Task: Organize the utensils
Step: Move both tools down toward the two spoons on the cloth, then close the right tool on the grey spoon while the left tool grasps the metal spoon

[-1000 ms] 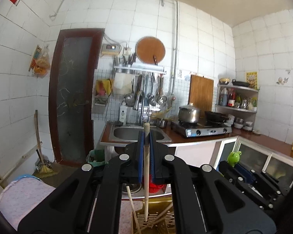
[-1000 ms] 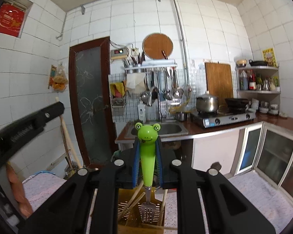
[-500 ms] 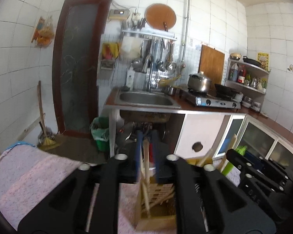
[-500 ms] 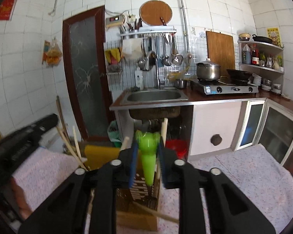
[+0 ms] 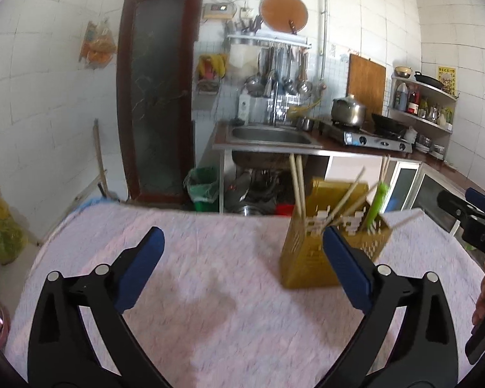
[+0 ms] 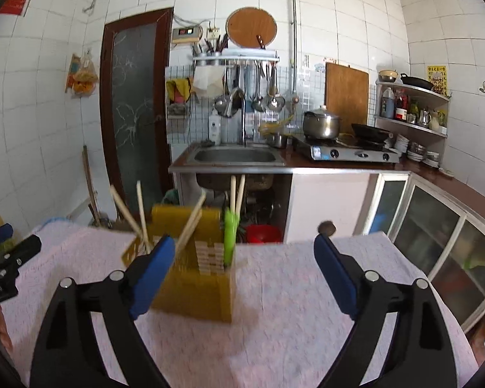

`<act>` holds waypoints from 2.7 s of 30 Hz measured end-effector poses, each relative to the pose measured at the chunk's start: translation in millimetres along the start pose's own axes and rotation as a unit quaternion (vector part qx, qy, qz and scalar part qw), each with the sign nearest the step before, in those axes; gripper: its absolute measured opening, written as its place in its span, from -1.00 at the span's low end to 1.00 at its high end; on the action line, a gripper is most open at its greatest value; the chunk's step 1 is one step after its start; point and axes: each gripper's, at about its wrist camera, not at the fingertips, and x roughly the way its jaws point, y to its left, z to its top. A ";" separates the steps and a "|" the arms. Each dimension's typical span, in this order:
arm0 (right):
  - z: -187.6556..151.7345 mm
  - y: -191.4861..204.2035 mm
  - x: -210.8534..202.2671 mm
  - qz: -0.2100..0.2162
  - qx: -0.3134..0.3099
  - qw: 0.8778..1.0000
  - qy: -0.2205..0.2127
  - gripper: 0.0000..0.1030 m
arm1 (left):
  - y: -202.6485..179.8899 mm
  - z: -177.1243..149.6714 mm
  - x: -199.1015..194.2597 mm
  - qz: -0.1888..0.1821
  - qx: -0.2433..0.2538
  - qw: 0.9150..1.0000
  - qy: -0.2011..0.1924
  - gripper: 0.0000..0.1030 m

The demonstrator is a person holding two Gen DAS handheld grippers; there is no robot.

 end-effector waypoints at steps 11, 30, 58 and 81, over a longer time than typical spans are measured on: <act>-95.7 7.9 -16.8 -0.013 0.003 0.996 0.088 0.67 | 23.5 -80.2 1.8 0.027 -0.004 0.997 0.074 0.89; -182.5 35.4 17.2 -0.024 0.045 0.966 0.253 -0.21 | 15.1 -138.6 31.7 0.032 0.007 0.986 0.166 0.89; -189.2 -56.4 8.3 0.037 0.028 0.969 0.242 -0.82 | -119.1 -165.9 44.5 -0.013 0.037 0.968 0.248 0.68; -174.6 -49.5 -15.0 0.045 0.012 0.980 0.194 -0.85 | -129.8 -147.6 33.4 -0.022 0.053 0.975 0.213 -0.32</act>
